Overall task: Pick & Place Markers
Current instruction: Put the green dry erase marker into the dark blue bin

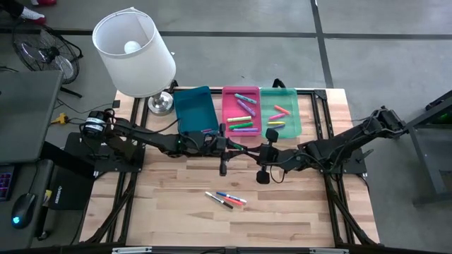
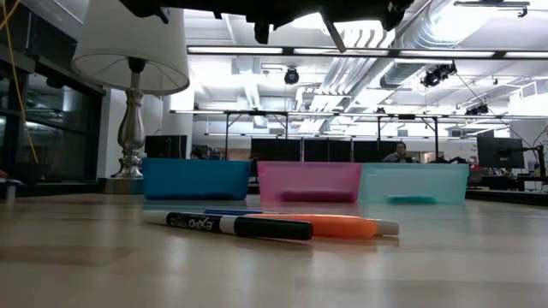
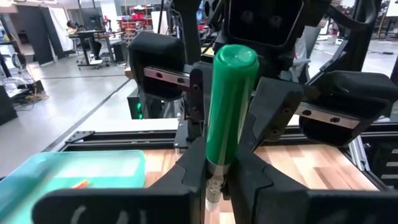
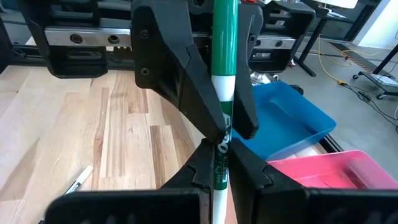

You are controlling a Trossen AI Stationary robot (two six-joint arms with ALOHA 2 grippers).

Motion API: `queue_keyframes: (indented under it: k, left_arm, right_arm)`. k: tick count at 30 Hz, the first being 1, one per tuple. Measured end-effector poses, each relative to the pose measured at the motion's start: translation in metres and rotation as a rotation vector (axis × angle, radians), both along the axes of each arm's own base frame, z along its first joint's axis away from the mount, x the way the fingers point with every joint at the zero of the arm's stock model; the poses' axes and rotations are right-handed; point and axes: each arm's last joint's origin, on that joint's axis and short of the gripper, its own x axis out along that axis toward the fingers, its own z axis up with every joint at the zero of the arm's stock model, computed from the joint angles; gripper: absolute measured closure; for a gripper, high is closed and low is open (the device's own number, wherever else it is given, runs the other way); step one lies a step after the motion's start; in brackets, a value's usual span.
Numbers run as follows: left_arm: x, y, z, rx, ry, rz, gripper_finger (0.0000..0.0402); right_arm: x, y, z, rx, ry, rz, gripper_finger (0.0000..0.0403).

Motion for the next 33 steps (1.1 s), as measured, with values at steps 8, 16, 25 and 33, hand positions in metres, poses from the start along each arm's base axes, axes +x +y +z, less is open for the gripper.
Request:
queue_keyframes:
  k: [8,16,25,33]
  left_arm:
    - [0.000,-0.001,0.000,0.002,0.000,-0.009,0.0369]
    - [0.000,-0.001,0.000,0.004,0.000,-0.012,0.0369]
    - [0.000,-0.001,-0.001,0.006,0.007,-0.014,0.0369]
    - [0.000,0.001,-0.010,0.034,0.100,0.045,0.0369]
  right_arm:
    - [0.000,0.000,0.000,0.002,0.000,0.000,0.0386]
    - [0.000,0.000,0.000,0.012,-0.001,0.001,0.0381]
    - [0.000,0.000,0.001,-0.025,0.009,0.023,0.0286]
    - [-0.020,-0.010,0.004,-0.033,0.072,-0.117,0.0213]
